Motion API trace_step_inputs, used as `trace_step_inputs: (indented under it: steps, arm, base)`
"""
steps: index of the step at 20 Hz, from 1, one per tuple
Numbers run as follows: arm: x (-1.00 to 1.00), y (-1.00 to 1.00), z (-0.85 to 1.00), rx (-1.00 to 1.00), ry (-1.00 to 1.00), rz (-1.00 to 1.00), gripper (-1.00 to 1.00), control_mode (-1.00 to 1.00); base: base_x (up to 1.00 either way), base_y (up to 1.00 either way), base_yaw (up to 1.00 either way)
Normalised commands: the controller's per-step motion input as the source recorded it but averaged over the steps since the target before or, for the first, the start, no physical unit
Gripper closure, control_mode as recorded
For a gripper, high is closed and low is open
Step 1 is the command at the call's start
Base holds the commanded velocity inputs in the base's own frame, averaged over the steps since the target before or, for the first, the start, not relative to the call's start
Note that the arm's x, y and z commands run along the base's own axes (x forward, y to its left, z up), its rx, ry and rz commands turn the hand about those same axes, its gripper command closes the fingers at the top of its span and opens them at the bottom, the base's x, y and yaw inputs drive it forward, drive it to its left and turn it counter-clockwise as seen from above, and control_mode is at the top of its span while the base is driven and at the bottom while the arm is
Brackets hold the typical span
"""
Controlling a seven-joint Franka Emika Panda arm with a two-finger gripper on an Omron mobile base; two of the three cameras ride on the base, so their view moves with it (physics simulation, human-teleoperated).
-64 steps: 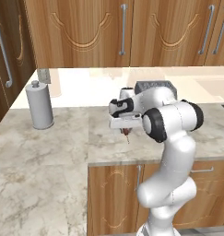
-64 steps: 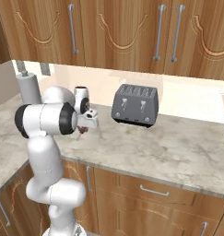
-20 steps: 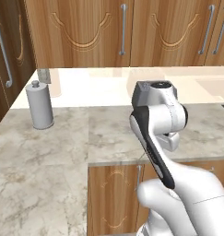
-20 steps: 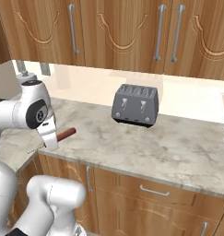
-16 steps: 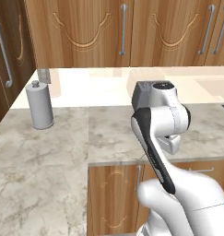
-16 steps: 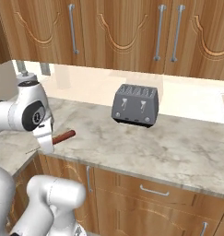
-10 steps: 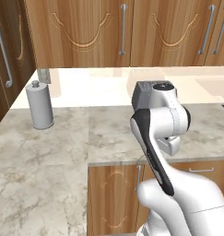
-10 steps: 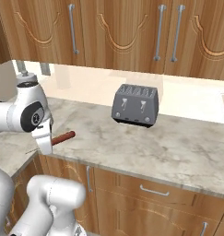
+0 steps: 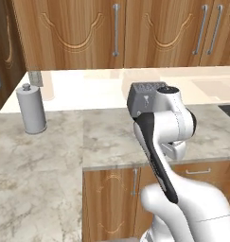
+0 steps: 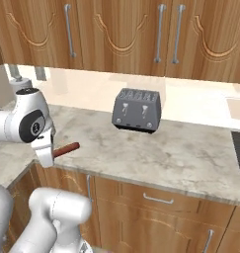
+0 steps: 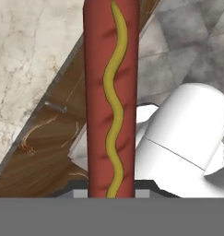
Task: Store the hot dog in the freezer for long-term storage. Close the freezer door after placing the cooked food.
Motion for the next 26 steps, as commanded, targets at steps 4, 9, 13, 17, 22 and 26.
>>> trace_step_inputs:
  steps: [4,9,13,17,22,26]
  arm:
    - [0.0,0.0,0.0,0.0,0.0,0.0,1.0,1.0]
    - [0.0,0.0,0.0,0.0,0.0,0.0,1.0,1.0]
    - [0.0,0.0,0.0,0.0,0.0,0.0,1.0,1.0]
    - [0.0,0.0,0.0,0.0,0.0,0.0,1.0,1.0]
    - [0.0,0.0,0.0,0.0,0.0,0.0,1.0,1.0]
    - [0.0,0.0,0.0,0.0,0.0,0.0,1.0,1.0]
  base:
    - [-0.44,-0.65,-0.31]
    - [-0.08,-0.92,-0.35]
    - [-0.08,-1.0,-0.47]
    - [0.05,-1.0,-0.54]
    - [0.35,-1.0,-0.54]
    - [0.08,-0.91,-0.71]
